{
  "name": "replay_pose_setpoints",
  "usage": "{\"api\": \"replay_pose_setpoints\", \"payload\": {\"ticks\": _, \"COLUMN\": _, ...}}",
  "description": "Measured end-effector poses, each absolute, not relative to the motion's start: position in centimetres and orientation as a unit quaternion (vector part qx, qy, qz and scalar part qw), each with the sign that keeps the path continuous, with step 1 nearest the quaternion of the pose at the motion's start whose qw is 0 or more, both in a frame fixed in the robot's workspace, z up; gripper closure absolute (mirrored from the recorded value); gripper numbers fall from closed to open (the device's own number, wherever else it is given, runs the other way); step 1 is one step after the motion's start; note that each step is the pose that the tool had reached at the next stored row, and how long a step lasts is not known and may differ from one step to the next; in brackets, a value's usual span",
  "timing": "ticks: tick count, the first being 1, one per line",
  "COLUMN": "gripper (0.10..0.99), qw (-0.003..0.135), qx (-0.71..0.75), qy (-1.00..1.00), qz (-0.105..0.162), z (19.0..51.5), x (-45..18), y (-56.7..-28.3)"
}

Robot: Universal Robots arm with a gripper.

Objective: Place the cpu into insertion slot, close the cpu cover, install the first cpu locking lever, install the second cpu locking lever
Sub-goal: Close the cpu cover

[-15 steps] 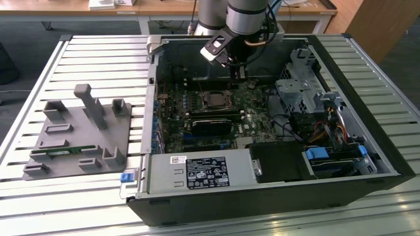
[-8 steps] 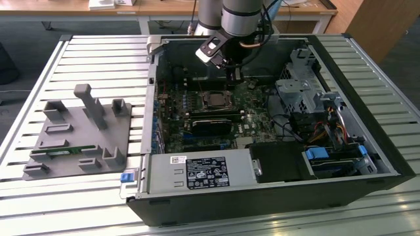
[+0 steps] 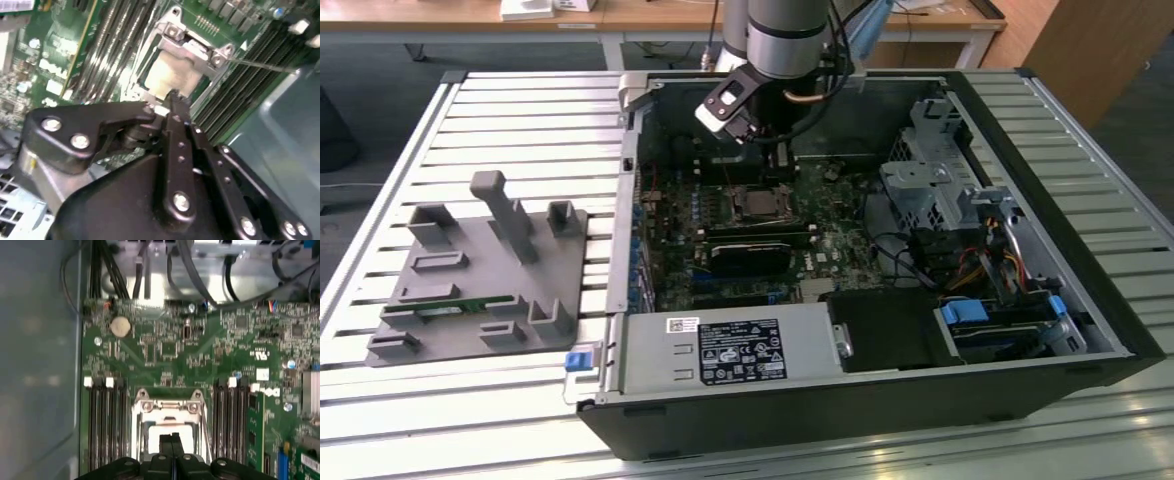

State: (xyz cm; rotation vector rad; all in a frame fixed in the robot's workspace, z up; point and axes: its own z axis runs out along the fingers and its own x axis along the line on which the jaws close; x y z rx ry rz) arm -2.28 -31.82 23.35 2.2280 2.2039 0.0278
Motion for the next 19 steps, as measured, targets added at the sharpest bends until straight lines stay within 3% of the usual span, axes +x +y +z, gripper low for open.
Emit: {"api": "replay_pose_setpoints", "payload": {"ticks": 19, "gripper": 0.98, "qw": 0.003, "qx": 0.711, "qy": 0.703, "qz": 0.009, "z": 21.0, "x": -5.0, "y": -32.1}}
